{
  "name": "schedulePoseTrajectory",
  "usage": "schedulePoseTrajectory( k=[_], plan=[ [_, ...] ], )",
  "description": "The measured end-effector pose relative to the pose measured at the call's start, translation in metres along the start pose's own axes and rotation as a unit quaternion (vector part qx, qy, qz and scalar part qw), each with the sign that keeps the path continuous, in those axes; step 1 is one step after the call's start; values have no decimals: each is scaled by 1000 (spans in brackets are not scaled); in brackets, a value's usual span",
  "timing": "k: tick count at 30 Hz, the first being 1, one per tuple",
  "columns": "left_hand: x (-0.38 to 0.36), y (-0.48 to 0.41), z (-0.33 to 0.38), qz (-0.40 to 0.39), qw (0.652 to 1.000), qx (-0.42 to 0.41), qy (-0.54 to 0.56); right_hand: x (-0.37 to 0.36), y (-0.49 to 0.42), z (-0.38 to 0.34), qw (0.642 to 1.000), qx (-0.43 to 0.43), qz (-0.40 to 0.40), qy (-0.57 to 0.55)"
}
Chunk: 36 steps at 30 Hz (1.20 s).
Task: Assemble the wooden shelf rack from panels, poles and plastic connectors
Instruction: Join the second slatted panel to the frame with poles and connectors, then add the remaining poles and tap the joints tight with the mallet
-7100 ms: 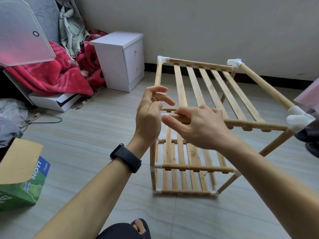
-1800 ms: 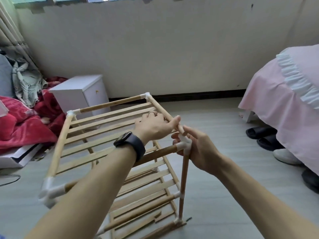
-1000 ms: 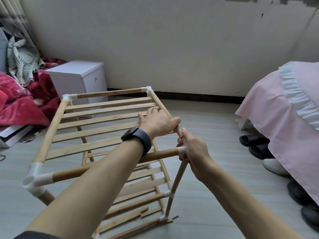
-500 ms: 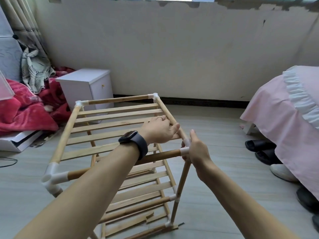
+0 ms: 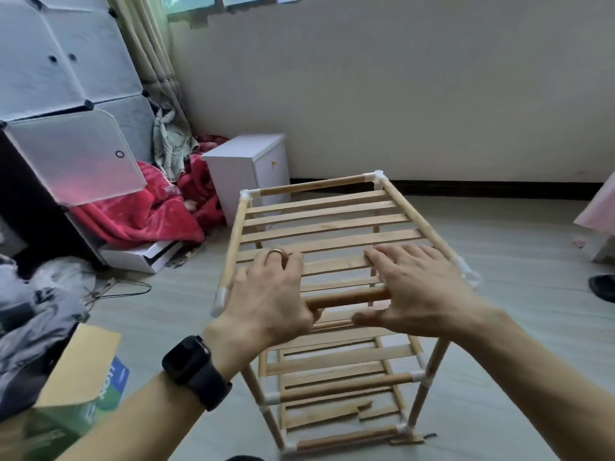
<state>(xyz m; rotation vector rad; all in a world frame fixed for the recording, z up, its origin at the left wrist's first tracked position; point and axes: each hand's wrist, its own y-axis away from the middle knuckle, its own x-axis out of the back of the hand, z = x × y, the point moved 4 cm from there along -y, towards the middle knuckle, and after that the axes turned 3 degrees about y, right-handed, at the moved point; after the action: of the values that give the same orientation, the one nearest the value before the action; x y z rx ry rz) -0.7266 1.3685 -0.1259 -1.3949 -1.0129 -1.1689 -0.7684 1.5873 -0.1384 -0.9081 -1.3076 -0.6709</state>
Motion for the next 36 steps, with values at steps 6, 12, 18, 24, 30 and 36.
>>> schedulePoseTrajectory(
  k=[6, 12, 18, 24, 30, 36],
  plan=[
    [8, -18, -14, -4, 999, -13, -38, 4, -18, 36, 998, -42, 16, 33],
    [2, -9, -48, 26, 998, -6, -59, 8, -16, 50, 998, -40, -37, 44],
    [5, -26, -51, 1, 1000, 1, -30, 10, -29, 46, 995, -57, -1, 77],
    [4, -29, -50, 13, 999, -2, -34, 8, -31, 47, 994, -63, 15, 87],
    [3, -26, -59, 2, 999, -33, -17, 8, -31, 54, 994, -79, 24, 75],
    [9, -32, -61, 6, 994, -47, -100, 10, -36, 23, 993, -84, -26, 80]
  ],
)
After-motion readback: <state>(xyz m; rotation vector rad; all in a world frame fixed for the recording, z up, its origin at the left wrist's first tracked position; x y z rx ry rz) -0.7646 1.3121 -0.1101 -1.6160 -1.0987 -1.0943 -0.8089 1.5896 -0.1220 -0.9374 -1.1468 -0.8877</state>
